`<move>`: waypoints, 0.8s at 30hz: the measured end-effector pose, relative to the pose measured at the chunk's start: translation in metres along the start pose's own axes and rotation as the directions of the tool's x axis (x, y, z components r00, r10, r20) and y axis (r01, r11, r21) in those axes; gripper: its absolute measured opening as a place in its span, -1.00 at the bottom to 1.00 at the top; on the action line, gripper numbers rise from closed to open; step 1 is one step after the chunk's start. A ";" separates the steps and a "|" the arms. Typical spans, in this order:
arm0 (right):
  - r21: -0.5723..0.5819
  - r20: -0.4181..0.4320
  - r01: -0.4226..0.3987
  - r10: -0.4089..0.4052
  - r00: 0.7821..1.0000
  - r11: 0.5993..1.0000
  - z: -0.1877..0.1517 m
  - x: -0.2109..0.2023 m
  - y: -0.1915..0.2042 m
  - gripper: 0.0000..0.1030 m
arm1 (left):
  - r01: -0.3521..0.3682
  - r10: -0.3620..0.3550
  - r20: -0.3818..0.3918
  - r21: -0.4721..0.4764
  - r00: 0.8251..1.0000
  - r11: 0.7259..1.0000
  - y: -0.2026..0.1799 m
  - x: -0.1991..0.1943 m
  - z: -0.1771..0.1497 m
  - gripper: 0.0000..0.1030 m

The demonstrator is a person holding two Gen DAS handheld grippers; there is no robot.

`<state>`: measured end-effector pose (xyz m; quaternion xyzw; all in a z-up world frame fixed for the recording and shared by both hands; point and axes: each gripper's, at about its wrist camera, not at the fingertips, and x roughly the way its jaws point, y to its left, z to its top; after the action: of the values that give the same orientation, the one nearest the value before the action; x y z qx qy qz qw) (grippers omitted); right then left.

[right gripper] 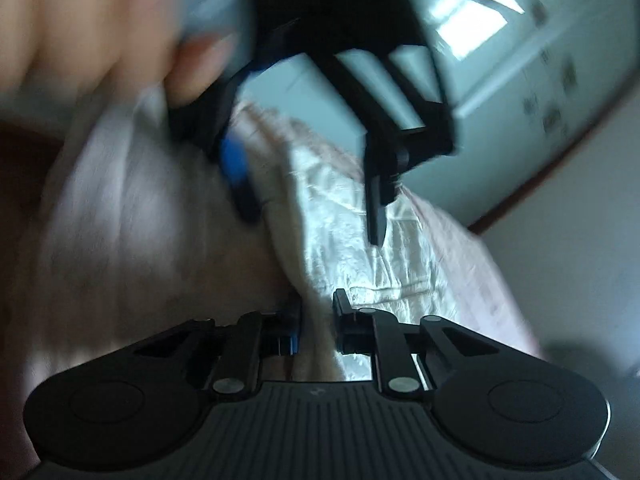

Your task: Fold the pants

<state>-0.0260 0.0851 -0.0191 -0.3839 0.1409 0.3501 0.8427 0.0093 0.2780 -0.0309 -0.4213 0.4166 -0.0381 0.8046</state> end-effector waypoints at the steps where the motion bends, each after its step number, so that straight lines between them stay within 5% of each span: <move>1: 0.089 0.007 -0.036 0.036 0.999 0.995 0.001 -0.002 -0.015 -0.71 | -0.022 0.022 0.005 0.018 1.000 1.000 -0.004 0.003 -0.001 0.48; 5: 0.270 0.027 -0.123 0.120 0.992 0.955 0.000 -0.004 -0.049 -0.71 | -0.135 0.128 0.059 0.141 0.990 0.981 -0.028 0.008 -0.004 0.48; 9: 0.235 0.015 -0.117 0.117 0.993 0.965 -0.002 -0.003 -0.040 -0.70 | -0.368 0.318 0.201 0.313 0.927 0.876 -0.058 0.019 -0.015 0.48; 11: 0.199 0.008 -0.105 0.106 0.994 0.974 -0.002 -0.003 -0.031 -0.70 | -0.413 0.355 0.221 0.343 0.908 0.843 -0.062 0.024 -0.020 0.49; 24: 0.184 0.001 -0.105 0.107 0.994 0.977 0.002 0.000 -0.028 -0.69 | -0.425 0.368 0.220 0.351 0.904 0.834 -0.059 0.030 -0.020 0.56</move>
<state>-0.0067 0.0739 -0.0027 -0.2980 0.1968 0.3782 0.8541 0.0323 0.2147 -0.0140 -0.1583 0.4198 0.0778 0.8903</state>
